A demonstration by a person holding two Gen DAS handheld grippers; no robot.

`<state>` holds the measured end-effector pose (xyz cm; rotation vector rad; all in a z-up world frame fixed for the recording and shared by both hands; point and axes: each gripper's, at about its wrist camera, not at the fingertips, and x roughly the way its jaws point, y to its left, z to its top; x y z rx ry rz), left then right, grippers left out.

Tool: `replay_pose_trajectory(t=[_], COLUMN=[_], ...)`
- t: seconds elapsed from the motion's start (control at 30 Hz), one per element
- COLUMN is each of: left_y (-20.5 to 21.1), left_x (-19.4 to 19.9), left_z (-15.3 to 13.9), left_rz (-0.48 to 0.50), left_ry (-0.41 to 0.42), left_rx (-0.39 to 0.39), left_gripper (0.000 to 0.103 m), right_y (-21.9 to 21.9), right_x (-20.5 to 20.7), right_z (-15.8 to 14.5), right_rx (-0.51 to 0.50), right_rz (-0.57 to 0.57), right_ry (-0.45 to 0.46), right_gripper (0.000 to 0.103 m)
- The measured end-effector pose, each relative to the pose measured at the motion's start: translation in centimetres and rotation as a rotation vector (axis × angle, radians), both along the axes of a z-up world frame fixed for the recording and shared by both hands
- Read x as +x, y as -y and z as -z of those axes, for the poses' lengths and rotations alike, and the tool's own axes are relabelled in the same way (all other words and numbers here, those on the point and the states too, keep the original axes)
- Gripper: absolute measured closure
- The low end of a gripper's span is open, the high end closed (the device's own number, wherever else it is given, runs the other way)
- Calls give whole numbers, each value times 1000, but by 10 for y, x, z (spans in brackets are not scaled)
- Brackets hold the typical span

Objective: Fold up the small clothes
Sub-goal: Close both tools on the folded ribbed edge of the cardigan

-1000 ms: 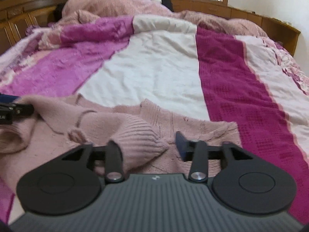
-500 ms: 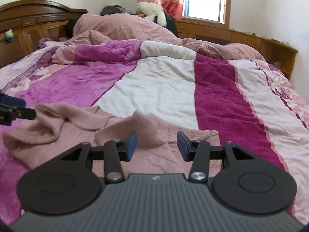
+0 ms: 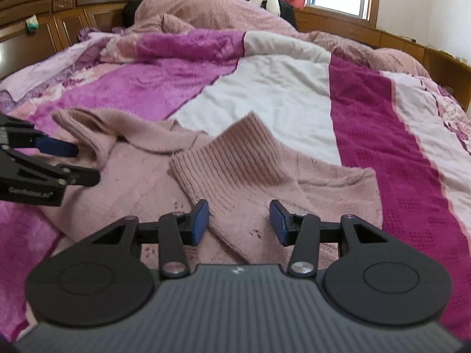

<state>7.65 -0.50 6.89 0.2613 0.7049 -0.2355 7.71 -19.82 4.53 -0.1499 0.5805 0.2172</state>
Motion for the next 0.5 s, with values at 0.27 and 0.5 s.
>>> replay_pose_trajectory(t=[0.27,0.5], left_y=[-20,-68], left_x=[9,46], left_z=[-15,-11], left_rz=[-49,-213], left_ry=[121,90], left_rx=[51,132], left_gripper=[87,87], right_y=[-1,3], right_x=[2,3], right_z=[4,4], right_rx=[-37,-1], right_rz=[-38,-24], right_ry=[10,3], right_gripper=[55,55])
